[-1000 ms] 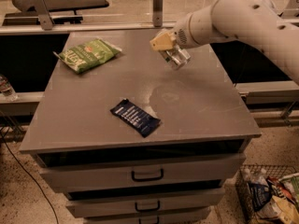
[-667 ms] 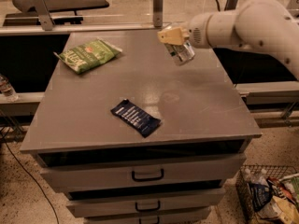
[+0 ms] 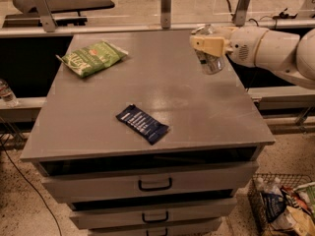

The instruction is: Place 7up can upright

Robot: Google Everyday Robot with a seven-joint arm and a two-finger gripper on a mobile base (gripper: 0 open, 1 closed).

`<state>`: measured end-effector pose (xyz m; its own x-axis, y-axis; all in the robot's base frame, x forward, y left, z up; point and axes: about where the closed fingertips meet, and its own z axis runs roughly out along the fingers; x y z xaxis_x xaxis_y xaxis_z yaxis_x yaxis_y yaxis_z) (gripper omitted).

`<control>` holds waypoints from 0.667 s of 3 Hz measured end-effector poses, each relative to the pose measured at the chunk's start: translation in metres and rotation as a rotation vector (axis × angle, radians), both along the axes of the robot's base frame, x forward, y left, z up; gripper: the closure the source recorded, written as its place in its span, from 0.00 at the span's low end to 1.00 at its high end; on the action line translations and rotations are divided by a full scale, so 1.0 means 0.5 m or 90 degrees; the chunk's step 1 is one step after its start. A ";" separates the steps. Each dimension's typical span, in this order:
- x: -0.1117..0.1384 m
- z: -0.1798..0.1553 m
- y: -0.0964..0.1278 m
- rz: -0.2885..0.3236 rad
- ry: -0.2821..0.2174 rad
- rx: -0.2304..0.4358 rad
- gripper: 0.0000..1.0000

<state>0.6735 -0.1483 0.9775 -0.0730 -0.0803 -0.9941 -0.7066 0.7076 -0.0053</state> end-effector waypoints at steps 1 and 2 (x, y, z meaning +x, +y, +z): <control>-0.035 -0.010 -0.023 0.044 -0.055 0.000 1.00; -0.052 -0.038 -0.035 0.085 -0.080 0.010 1.00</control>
Offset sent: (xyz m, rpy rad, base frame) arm -0.0369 -0.0318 -0.0379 0.0344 -0.1683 0.2027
